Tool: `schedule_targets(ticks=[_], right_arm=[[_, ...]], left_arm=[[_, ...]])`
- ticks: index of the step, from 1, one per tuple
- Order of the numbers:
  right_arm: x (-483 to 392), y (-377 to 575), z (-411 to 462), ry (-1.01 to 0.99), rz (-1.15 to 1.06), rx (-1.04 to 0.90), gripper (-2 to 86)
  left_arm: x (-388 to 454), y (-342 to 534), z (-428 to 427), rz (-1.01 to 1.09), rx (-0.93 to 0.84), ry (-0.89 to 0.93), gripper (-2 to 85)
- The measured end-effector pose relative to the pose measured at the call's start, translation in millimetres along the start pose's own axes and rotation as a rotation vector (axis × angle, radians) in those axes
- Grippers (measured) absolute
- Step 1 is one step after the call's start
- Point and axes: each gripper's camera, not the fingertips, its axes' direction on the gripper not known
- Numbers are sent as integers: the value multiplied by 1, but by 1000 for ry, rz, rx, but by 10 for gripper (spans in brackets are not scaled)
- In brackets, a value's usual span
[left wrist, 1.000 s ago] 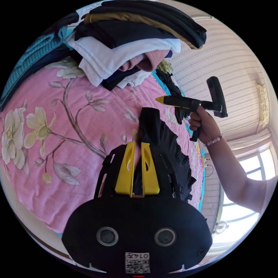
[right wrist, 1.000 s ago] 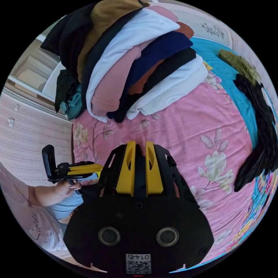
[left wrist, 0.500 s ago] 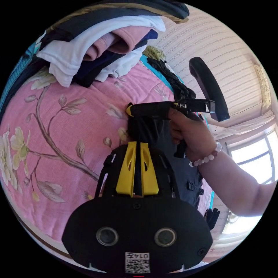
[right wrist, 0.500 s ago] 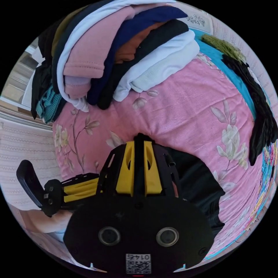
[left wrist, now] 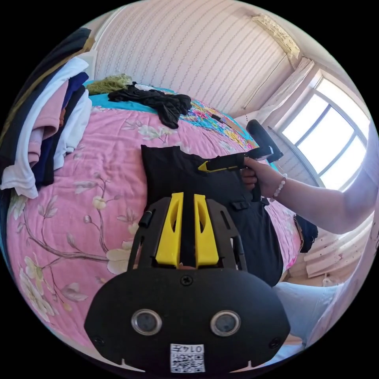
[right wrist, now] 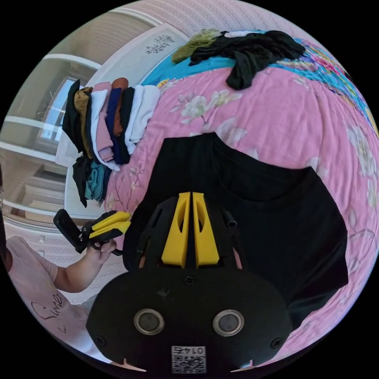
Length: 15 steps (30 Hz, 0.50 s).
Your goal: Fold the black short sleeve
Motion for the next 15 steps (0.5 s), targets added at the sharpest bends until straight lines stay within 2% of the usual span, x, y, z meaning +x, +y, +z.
schedule_targets(ticks=[6,10,13,15], right_arm=[[10,24,-44,-22,4,-1,5],[6,50,-79,-14,16,74,5],[15,103,-119,98,122,177,7],[33,161,-159,200,283,298,12]], left_arm=[[9,-16,1,-33,11,-88,55],[13,-36,15,-58,-24,-56,53],[36,-63,31,40,-52,-18,52],[60,-88,54,125,-97,17,52]])
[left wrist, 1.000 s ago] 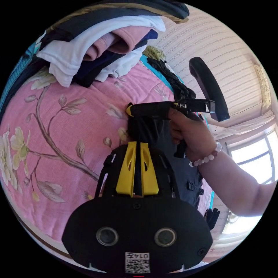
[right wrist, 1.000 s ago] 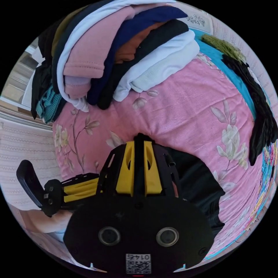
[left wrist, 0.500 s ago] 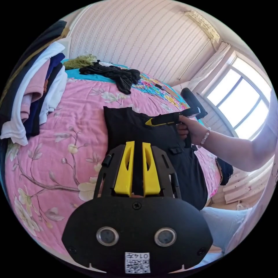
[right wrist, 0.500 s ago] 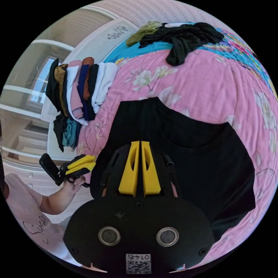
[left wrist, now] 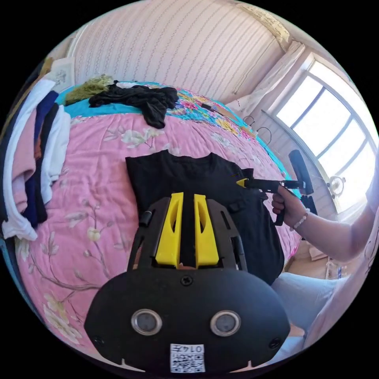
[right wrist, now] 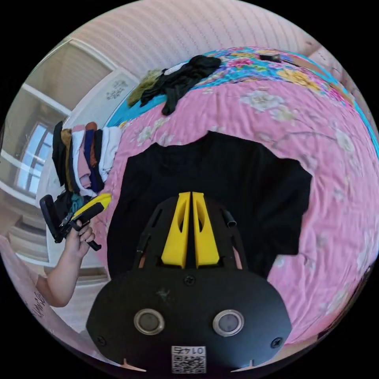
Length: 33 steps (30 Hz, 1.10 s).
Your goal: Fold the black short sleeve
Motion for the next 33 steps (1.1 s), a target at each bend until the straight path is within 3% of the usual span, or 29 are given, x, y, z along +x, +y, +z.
schedule_targets(ticks=[5,9,16,20,28,33], right_arm=[[80,64,-82,158,294,143,41],[129,94,-120,106,428,145,60],[155,109,-153,-95,438,163,39],[166,117,-175,-161,422,140,21],[161,138,-217,-194,364,156,6],[132,146,-253,-186,248,215,4]], left_arm=[[52,-75,63,175,-110,211,52],[112,-139,131,270,-206,313,57],[200,-199,223,417,-334,265,74],[215,-206,274,443,-552,285,37],[187,-227,242,422,-433,387,-9],[152,-218,174,379,-292,522,-9]])
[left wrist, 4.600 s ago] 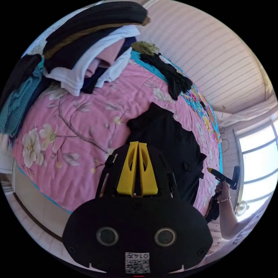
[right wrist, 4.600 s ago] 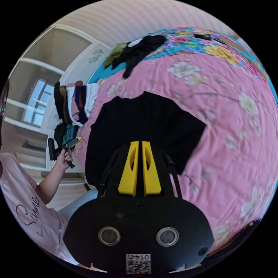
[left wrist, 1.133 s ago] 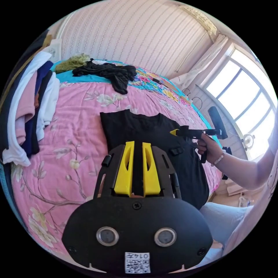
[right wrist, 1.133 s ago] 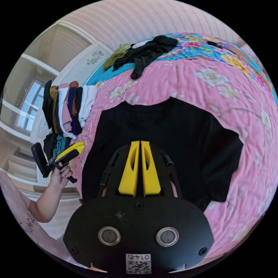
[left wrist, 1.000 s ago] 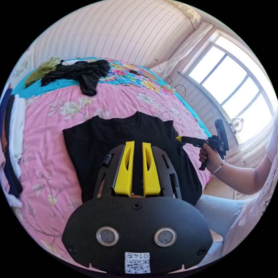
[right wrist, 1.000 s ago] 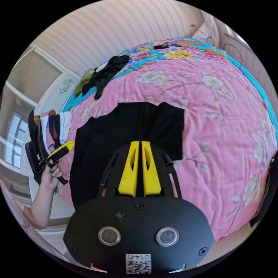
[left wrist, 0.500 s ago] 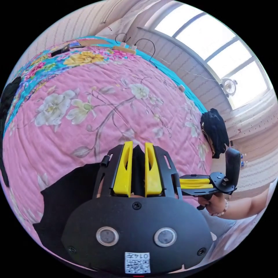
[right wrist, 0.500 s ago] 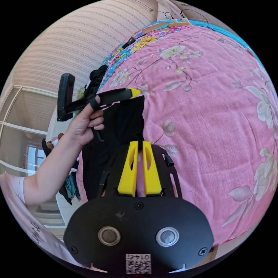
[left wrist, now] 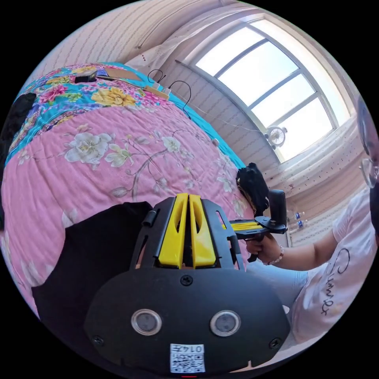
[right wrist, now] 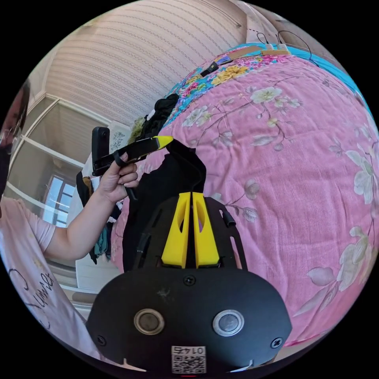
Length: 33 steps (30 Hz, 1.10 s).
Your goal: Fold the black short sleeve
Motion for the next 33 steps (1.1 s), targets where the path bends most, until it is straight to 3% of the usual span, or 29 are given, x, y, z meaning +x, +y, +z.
schedule_targets(ticks=[4,9,14,24,28,31,33], right_arm=[[-32,12,-5,51,-129,-42,5],[-65,40,13,182,-278,-204,9],[-78,57,12,212,-312,-296,20],[-101,-36,30,224,-419,-133,85],[-103,-69,73,195,-401,-223,90],[-96,-83,97,259,-318,-343,31],[-89,-91,89,182,-252,-339,19]], left_arm=[[2,53,-36,-59,48,-92,-7],[-31,135,-55,-357,77,-108,36],[-30,168,-79,-396,93,-180,53],[-47,261,-196,-615,287,-547,54],[-66,288,-223,-672,302,-631,63],[-84,306,-234,-735,336,-560,65],[-93,313,-237,-732,349,-536,72]])
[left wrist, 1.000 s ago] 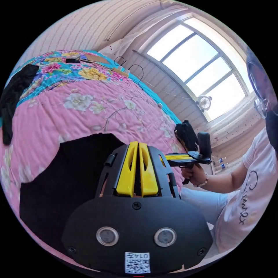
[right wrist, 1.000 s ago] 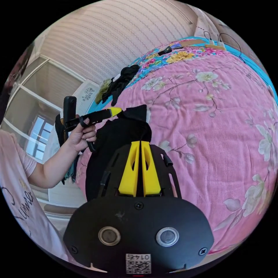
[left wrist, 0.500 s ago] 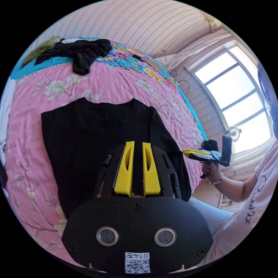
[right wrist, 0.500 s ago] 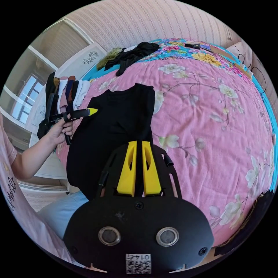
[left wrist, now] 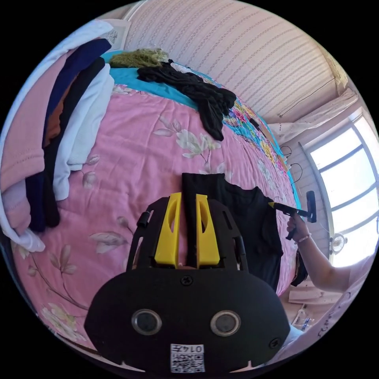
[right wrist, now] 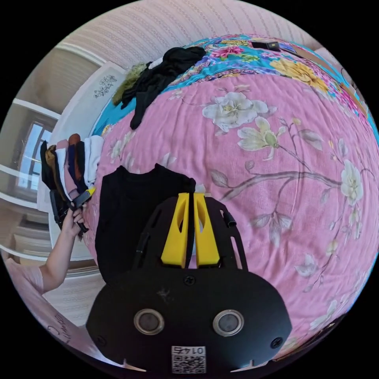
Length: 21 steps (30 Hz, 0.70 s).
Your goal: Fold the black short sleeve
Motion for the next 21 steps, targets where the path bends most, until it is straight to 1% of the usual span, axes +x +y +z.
schedule_targets(ticks=[2,5,7,8,9,13,15,19,21], right_arm=[[5,0,-8,-36,17,11,13],[2,-1,-7,-12,-13,-25,8],[-3,0,-3,29,-34,-48,7],[-5,1,-1,40,-30,-48,6],[-6,2,-2,45,-20,-38,5],[-12,7,-26,48,-23,82,5],[-15,15,-46,50,-33,168,5],[-19,44,-64,-18,-76,215,6],[-22,79,-72,-77,-121,226,6]], left_arm=[[-8,0,3,0,5,-33,89],[-24,-1,15,-42,2,32,91],[-31,-2,26,-47,-55,47,52],[-35,-3,33,-30,-109,83,5],[-39,-3,33,-50,-121,83,-1],[-38,-4,8,-23,-14,73,-8],[-34,1,-13,-2,75,110,-9],[-30,29,-42,57,105,198,-10],[-30,65,-63,111,98,237,-10]])
